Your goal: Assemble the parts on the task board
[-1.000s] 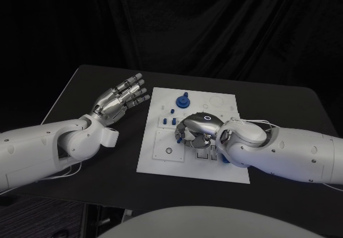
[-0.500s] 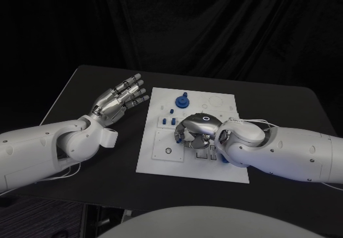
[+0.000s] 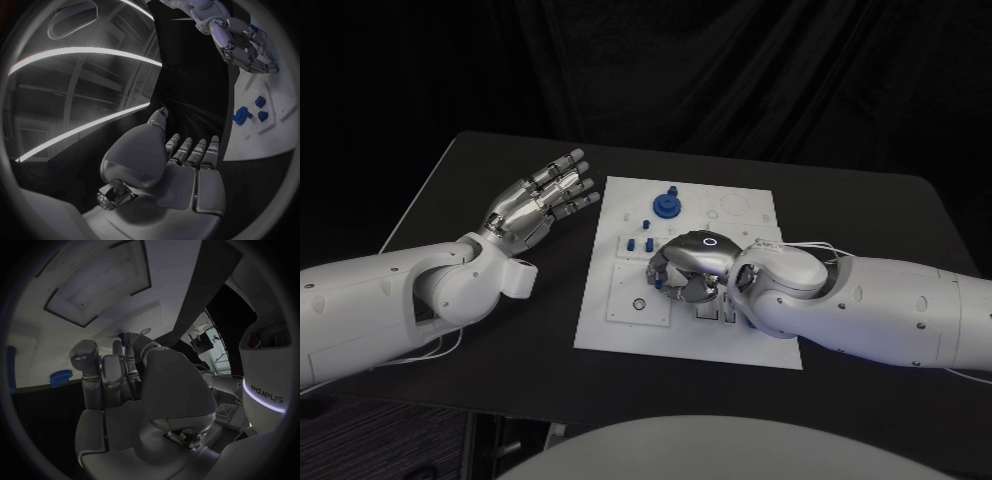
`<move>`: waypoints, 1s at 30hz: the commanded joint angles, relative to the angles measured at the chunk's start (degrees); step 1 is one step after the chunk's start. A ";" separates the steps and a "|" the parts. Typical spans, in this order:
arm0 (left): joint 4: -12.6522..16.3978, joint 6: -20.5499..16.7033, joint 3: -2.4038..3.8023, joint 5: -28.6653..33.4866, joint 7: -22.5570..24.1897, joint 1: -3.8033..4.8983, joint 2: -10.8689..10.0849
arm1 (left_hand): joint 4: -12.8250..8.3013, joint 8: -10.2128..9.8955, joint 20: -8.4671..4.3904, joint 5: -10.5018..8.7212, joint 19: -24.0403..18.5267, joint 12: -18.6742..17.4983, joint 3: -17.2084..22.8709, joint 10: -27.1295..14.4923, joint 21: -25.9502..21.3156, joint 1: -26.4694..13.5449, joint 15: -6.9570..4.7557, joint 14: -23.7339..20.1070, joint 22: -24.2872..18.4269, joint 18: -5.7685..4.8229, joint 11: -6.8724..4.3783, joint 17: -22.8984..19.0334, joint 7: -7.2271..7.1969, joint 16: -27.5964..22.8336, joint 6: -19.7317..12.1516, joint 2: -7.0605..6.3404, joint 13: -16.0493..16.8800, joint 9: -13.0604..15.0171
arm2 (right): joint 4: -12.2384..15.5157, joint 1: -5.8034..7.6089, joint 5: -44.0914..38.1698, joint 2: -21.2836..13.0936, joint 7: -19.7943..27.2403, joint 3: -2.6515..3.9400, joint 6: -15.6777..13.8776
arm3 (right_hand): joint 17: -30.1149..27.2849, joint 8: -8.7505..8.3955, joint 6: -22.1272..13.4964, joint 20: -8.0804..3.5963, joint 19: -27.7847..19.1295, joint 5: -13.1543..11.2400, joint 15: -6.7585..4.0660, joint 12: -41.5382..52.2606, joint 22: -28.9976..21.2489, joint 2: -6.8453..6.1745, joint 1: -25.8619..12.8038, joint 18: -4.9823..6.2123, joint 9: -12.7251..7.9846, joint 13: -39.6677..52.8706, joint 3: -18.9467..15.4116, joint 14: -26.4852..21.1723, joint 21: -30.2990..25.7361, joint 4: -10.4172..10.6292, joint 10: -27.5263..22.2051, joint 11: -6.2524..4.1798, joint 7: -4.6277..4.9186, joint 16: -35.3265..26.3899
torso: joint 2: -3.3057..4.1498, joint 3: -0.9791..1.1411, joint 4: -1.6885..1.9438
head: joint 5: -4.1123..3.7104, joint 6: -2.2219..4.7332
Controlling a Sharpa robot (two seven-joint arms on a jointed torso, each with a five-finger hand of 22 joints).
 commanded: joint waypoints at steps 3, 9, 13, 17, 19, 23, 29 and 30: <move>0.03 0.73 0.05 0.15 4.18 -0.11 0.09 | -0.25 -0.14 0.07 0.33 0.41 0.17 -0.05 0.03 0.29 -0.27 0.44 0.02 0.03 -0.81 0.37 0.07 0.45 0.27 0.19 0.52 0.06 0.09 | -0.14 -0.44 -1.25 0.08 -1.35 -0.10 1.62 | -1.18 -4.96 -3.28 1.04 -1.65 -3.15 1.36 -1.31 4.96 -1.36 -1.31 -0.25 -3.39 -0.02 -0.36 -1.45 -2.70 1.38 -5.18 1.60 -0.92 -0.83 | 0.02 0.00 0.07 | 0.05 -0.01; -0.03 0.73 0.05 0.15 4.12 -0.13 0.00 | -0.25 -0.14 0.07 0.33 0.41 0.17 -0.05 0.03 0.29 -0.27 0.44 0.02 0.03 -0.81 0.37 0.07 0.45 0.27 0.19 0.52 0.06 0.09 | 0.02 -0.50 -1.28 -0.52 -1.40 -0.09 -0.64 | -5.57 -8.72 -5.85 2.47 -4.65 -6.85 2.43 -0.06 3.68 -1.94 -1.50 0.78 -6.57 1.32 -3.54 -5.32 -8.34 2.68 -13.22 2.81 -1.99 -3.12 | 0.05 0.01 0.11 | 0.08 -0.01; 0.00 0.73 0.05 0.15 4.11 -0.15 -0.15 | -0.28 -0.11 0.07 0.33 0.44 0.16 -0.02 0.03 0.30 -0.29 0.45 0.01 0.05 -0.83 0.37 0.07 0.48 0.28 0.34 0.52 0.06 0.11 | 0.80 -0.47 -1.29 -1.61 -1.32 -0.01 -2.68 | -6.33 -9.35 -6.00 2.70 -5.07 -6.92 2.62 1.25 3.54 -1.82 -1.09 0.94 -7.39 1.97 -4.58 -5.98 -9.10 2.97 -14.81 2.96 -2.29 -3.19 | 0.08 0.02 0.11 | -0.01 -0.01; 0.01 0.67 0.05 0.15 4.09 -0.16 -0.26 | -0.28 -0.11 0.07 0.33 0.44 0.16 -0.02 0.03 0.30 -0.29 0.45 0.01 0.05 -0.83 0.37 0.07 0.48 0.28 0.34 0.52 0.06 0.11 | 2.69 0.20 -0.82 -3.51 -1.29 0.21 -4.60 | -6.63 -9.58 -6.03 2.76 -5.12 -6.82 2.65 1.82 3.54 -1.79 -0.87 0.96 -7.72 2.20 -5.01 -6.19 -9.16 3.08 -15.34 2.98 -2.40 -3.19 | 0.06 0.05 0.10 | 0.04 -0.01; 0.02 0.66 0.05 0.15 4.09 -0.17 -0.32 | -0.30 -0.10 0.07 0.33 0.45 0.21 0.00 0.04 0.30 -0.30 0.45 0.03 0.06 -0.84 0.37 0.08 0.51 0.32 0.42 0.52 0.07 0.12 | 3.80 0.98 0.12 -4.55 -1.34 0.27 -5.13 | -6.48 -9.45 -5.39 2.75 -4.97 -5.69 2.62 2.49 3.62 -1.58 -0.46 0.94 -7.91 2.44 -5.15 -6.04 -8.87 3.10 -15.40 2.95 -2.29 -2.88 | 0.04 0.07 0.09 | 0.06 -0.01; 0.08 0.59 0.05 0.15 4.05 -0.18 -0.45 | -0.30 -0.10 0.07 0.33 0.45 0.21 0.00 0.04 0.30 -0.30 0.45 0.03 0.06 -0.84 0.37 0.08 0.51 0.32 0.42 0.52 0.07 0.12 | 6.38 3.47 2.16 -7.20 -1.84 0.34 -5.38 | -6.11 -9.49 -4.32 2.80 -4.42 -2.90 2.71 3.74 3.90 -1.09 0.39 0.78 -8.58 2.68 -5.10 -5.58 -7.89 3.02 -15.45 3.08 -1.68 -2.08 | 0.02 0.08 0.08 | 0.01 -0.01; 0.11 0.40 0.05 0.14 3.96 -0.18 -0.49 | -0.34 -0.06 0.07 0.33 0.50 0.30 0.03 0.07 0.32 -0.34 0.45 0.04 0.10 -0.85 0.37 0.08 0.56 0.35 0.60 0.50 0.09 0.15 | 9.70 7.49 3.73 -11.94 -3.95 0.32 -3.67 | -6.23 -9.37 -2.98 2.78 -4.04 -0.84 2.67 4.43 4.08 -0.67 0.91 0.70 -9.12 2.52 -4.54 -5.43 -7.15 2.98 -14.88 3.05 -1.62 -1.72 | 0.00 0.00 0.11 | -0.23 -0.01; 0.11 0.38 0.05 0.14 3.95 -0.18 -0.48 | -0.34 -0.06 0.07 0.33 0.50 0.30 0.03 0.07 0.32 -0.34 0.45 0.04 0.10 -0.85 0.37 0.08 0.56 0.35 0.60 0.50 0.09 0.15 | 9.96 7.86 3.82 -12.57 -4.24 0.31 -3.48 | -6.16 -9.35 -2.71 2.76 -3.91 -0.48 2.64 4.52 4.16 -0.58 1.01 0.65 -9.23 2.45 -4.35 -5.35 -6.81 2.97 -14.68 3.03 -1.61 -1.60 | 0.01 -0.01 0.12 | -0.33 -0.01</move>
